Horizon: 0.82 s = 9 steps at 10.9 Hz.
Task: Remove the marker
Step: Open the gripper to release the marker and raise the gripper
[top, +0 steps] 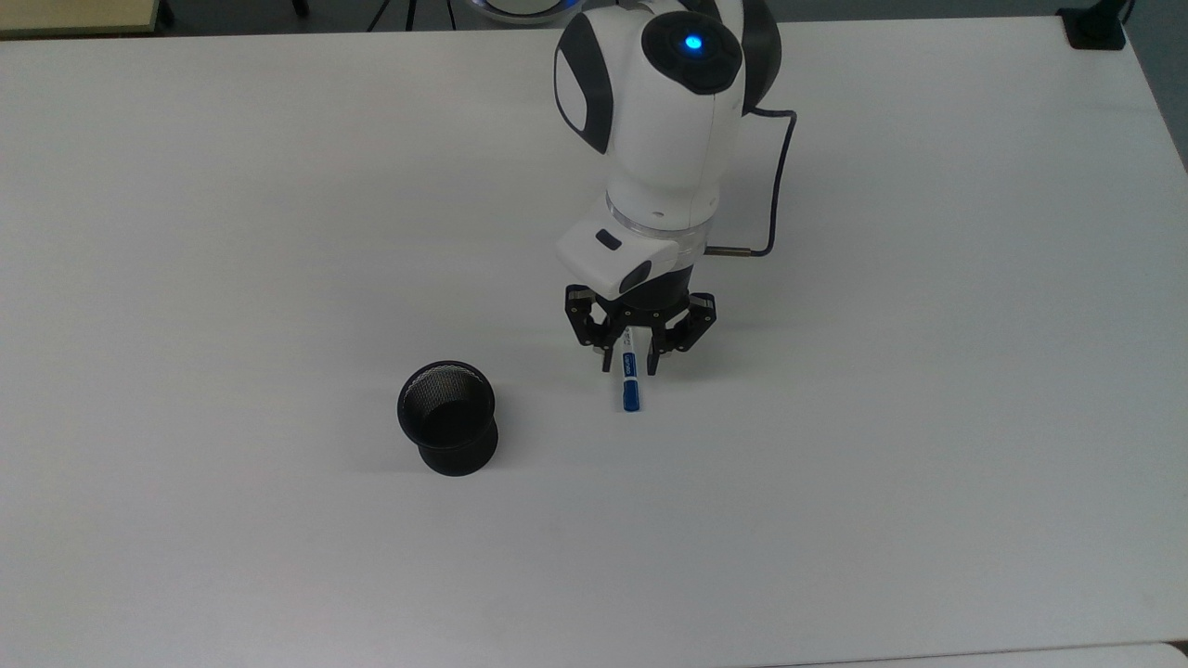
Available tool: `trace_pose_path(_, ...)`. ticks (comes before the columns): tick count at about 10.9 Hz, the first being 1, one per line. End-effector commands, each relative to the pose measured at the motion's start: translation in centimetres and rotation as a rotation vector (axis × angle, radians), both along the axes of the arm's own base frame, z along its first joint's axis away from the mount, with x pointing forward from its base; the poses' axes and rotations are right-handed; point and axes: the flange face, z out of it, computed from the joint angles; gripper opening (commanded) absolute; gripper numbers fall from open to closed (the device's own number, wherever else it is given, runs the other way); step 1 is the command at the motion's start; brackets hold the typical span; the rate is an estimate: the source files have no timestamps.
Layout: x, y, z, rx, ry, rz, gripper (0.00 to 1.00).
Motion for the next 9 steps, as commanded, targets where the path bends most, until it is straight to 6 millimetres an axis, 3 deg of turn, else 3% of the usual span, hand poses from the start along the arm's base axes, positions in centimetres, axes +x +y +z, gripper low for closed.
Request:
trace_pose_path(1,-0.8,-2.0,6.5,-0.012,-0.062,-0.009,1.0)
trace_pose_path(6,-5.7,-7.7,13.9,-0.105,0.126,-0.098,1.0)
trace_pose_path(9,-10.4,-12.5,19.0,0.043,0.166,-0.074,1.0)
